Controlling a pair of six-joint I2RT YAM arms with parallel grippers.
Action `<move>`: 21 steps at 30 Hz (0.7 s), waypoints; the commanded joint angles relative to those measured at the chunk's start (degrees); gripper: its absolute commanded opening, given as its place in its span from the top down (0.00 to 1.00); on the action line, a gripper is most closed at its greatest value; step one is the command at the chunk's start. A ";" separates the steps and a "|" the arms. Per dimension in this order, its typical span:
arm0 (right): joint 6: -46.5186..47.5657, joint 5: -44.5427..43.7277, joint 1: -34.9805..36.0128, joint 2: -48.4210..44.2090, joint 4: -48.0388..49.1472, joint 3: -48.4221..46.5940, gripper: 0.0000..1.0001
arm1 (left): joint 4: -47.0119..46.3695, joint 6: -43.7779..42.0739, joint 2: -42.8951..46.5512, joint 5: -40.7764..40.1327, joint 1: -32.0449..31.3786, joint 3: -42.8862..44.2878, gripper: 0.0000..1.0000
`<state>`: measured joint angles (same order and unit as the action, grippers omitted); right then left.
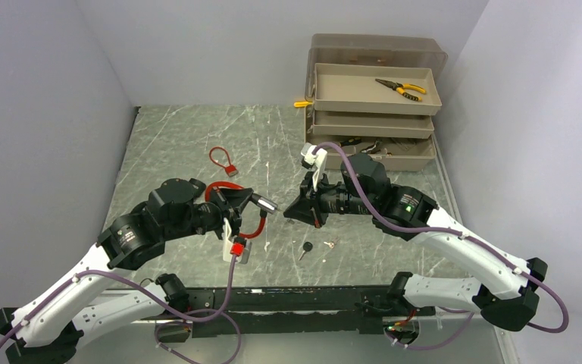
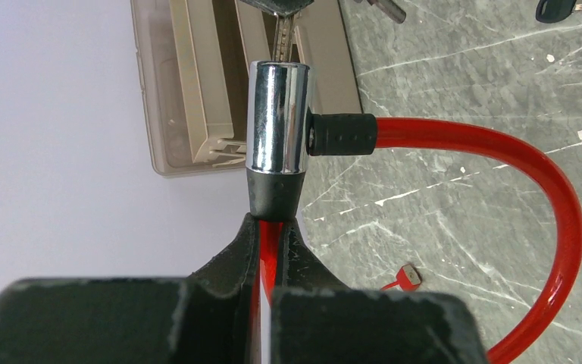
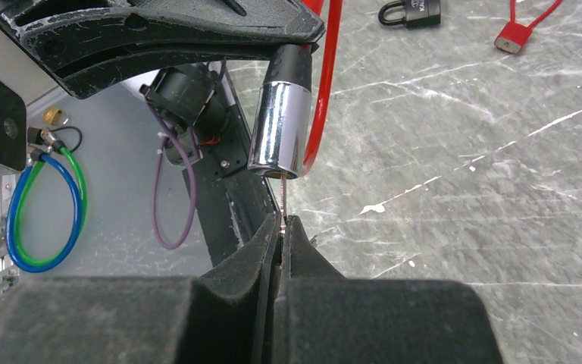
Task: Unlock with the key
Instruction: Unlock the lock.
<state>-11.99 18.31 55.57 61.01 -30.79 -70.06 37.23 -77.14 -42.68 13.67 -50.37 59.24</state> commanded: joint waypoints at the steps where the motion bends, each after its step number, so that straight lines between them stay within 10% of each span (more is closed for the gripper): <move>1: -0.13 -0.62 -0.47 -1.30 3.84 -0.90 1.00 | -3.37 -0.64 0.84 2.65 -0.23 1.47 1.00; 21: -1.50 -1.74 -0.49 -0.58 6.15 0.15 1.00 | -5.34 1.84 0.25 0.84 -0.23 1.92 1.00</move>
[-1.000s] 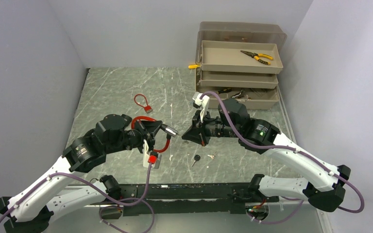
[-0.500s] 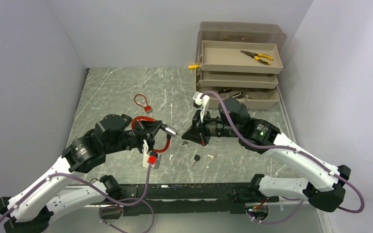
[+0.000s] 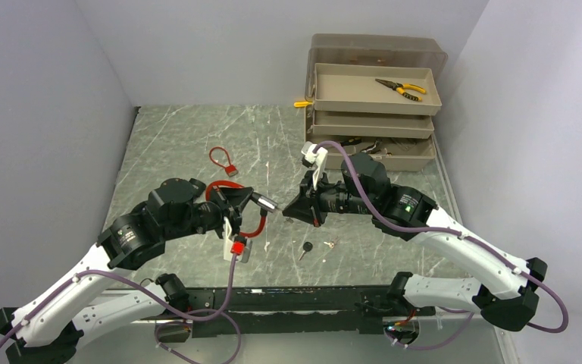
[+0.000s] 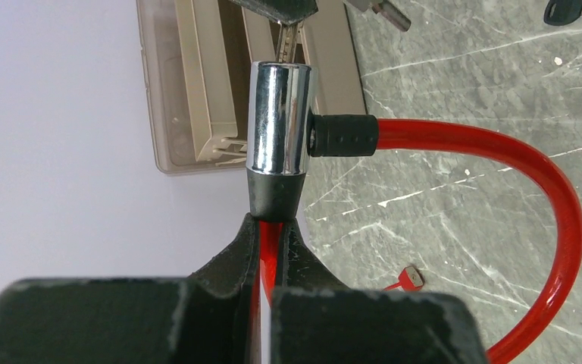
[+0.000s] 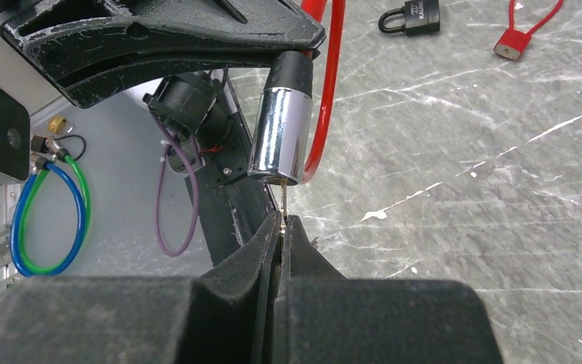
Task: Unlock with the key
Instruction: Unlock the lock.
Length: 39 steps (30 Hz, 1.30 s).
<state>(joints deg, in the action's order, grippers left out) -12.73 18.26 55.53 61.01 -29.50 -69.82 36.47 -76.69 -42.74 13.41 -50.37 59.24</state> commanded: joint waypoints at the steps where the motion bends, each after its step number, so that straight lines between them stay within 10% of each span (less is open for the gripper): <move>1: -0.80 -1.66 -0.38 -0.29 4.95 -0.09 1.00 | -4.77 1.49 0.23 0.94 -0.30 1.87 1.00; 26: -0.49 3.26 -0.37 5.70 6.90 -2.25 1.00 | -1.83 -3.71 -1.46 0.63 -4.57 2.07 1.00; 32: 1.74 2.70 -0.83 3.61 2.54 -3.93 0.53 | -3.84 -1.32 -1.16 -1.90 -4.47 1.46 1.00; 39: 3.14 1.77 -1.82 1.10 -1.98 -5.32 0.32 | -4.04 -0.86 -0.73 -1.98 -4.25 0.75 1.00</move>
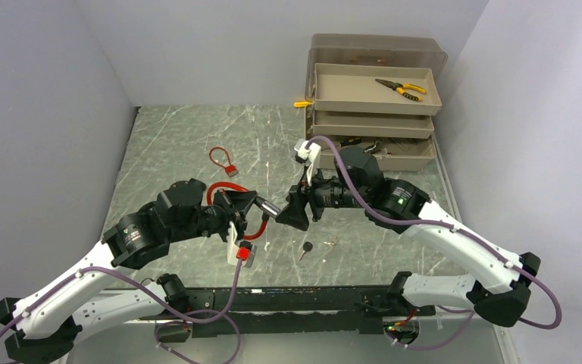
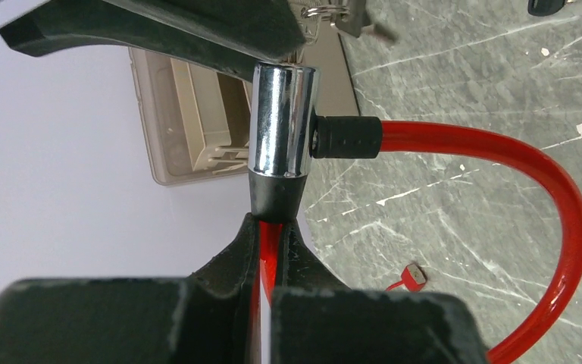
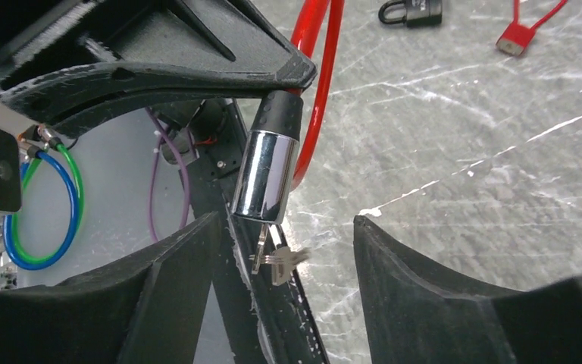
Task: Unlock with the key
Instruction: Unlock the lock.
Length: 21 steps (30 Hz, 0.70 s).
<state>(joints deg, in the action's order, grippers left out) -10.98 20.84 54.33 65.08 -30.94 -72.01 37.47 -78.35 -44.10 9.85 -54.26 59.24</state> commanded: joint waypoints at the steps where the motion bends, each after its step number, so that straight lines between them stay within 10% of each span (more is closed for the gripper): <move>1: 1.40 -0.40 -0.62 -3.48 -0.48 -3.14 0.30 | -5.15 0.82 0.59 1.59 -0.34 0.64 1.00; 15: 3.55 5.31 -0.62 3.38 -1.30 -7.90 0.30 | -4.99 2.07 0.17 2.31 -0.24 1.16 1.00; 21: 4.26 5.83 -0.57 6.07 -2.54 -10.31 0.52 | -4.77 4.81 -0.09 2.84 -0.24 1.94 1.00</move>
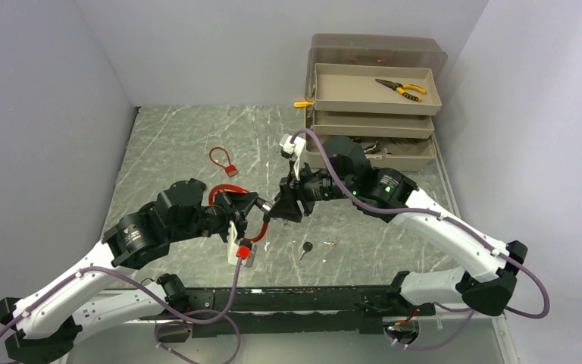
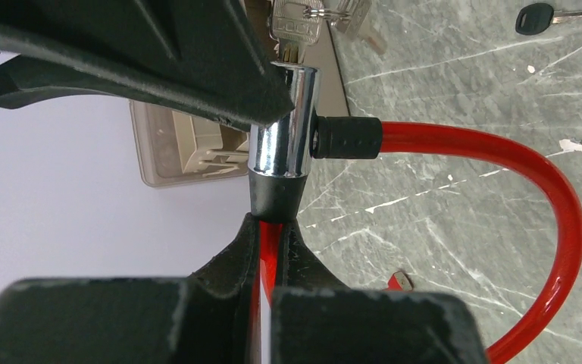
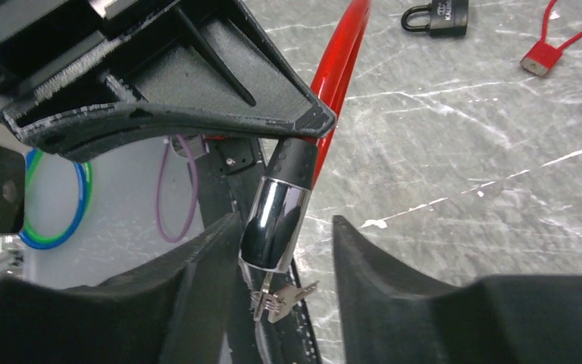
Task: Unlock with the key
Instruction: Unlock the lock.
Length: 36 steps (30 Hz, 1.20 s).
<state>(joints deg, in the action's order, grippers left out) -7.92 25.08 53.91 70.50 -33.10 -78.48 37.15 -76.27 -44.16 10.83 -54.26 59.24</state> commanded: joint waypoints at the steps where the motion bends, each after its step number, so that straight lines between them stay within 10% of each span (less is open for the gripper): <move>1: 1.33 1.32 -0.20 1.00 -0.91 -4.29 0.57 | -4.30 3.51 -0.04 1.85 -0.23 2.12 1.00; 18: 3.51 2.61 0.05 4.21 -5.16 -5.99 0.40 | -4.72 4.82 -0.35 1.99 -0.14 3.41 1.00; 22: 3.07 2.76 0.05 5.68 -4.41 -6.10 0.55 | -4.62 4.60 -0.48 2.05 -0.15 4.03 1.00; 26: 2.87 0.81 0.08 4.45 -1.85 -5.10 0.93 | -3.05 6.20 -0.66 3.34 -0.15 5.20 1.00; 33: 4.17 -1.63 0.40 2.74 -2.36 -4.15 1.00 | -2.21 17.14 -0.67 6.69 0.24 5.99 0.41; 36: 5.62 -4.07 1.67 3.00 -4.34 -5.81 1.00 | 0.02 22.04 -0.57 9.15 2.05 6.34 0.32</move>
<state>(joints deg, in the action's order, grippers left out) -4.71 24.12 54.41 75.40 -38.83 -82.24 37.17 -62.87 -45.23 14.94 -53.87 63.31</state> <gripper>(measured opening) 0.269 0.643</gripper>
